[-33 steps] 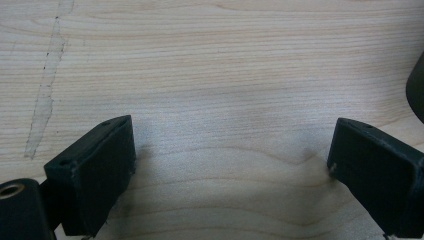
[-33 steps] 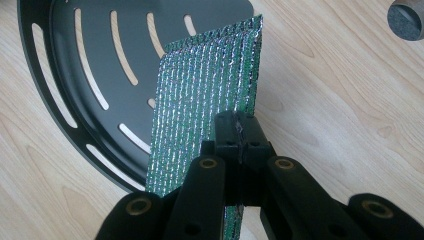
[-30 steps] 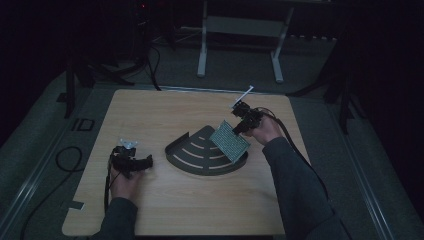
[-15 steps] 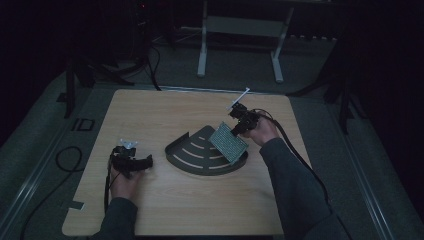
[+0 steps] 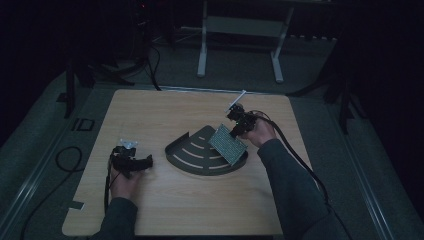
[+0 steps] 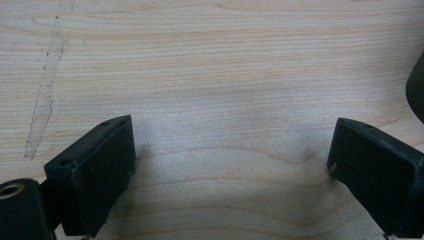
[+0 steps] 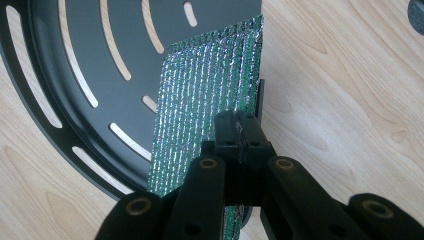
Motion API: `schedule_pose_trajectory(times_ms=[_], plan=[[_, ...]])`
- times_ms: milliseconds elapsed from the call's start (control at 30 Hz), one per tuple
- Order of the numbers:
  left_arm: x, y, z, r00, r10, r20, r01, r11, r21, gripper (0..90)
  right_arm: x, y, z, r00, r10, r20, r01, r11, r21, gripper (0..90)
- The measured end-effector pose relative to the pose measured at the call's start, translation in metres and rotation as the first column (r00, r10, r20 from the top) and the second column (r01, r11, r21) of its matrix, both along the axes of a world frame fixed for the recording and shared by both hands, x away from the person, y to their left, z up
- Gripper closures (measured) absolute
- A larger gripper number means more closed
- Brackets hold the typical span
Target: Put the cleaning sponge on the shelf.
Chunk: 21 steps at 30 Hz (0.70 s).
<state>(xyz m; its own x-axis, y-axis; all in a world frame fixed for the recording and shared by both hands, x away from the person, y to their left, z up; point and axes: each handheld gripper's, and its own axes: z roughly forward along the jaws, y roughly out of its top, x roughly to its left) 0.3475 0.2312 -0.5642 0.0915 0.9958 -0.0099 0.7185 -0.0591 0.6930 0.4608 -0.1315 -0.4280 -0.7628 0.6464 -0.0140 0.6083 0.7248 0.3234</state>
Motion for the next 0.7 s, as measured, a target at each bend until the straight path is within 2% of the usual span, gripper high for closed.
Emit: schedule_pose_trajectory(times_ms=[267, 700], plan=[[0.0, 0.0, 0.0, 1.0, 0.0, 0.0, 0.0, 1.0, 0.0, 5.5, -0.001, 0.002, -0.008, 1.0, 0.0, -0.004, 0.0, 1.0, -0.018, 89.5], [0.0, 0.0, 0.0, 1.0, 0.0, 0.0, 0.0, 1.0, 0.0, 5.5, -0.001, 0.002, -0.013, 0.9999, -0.001, -0.012, 0.0, 1.0, -0.028, 89.3]])
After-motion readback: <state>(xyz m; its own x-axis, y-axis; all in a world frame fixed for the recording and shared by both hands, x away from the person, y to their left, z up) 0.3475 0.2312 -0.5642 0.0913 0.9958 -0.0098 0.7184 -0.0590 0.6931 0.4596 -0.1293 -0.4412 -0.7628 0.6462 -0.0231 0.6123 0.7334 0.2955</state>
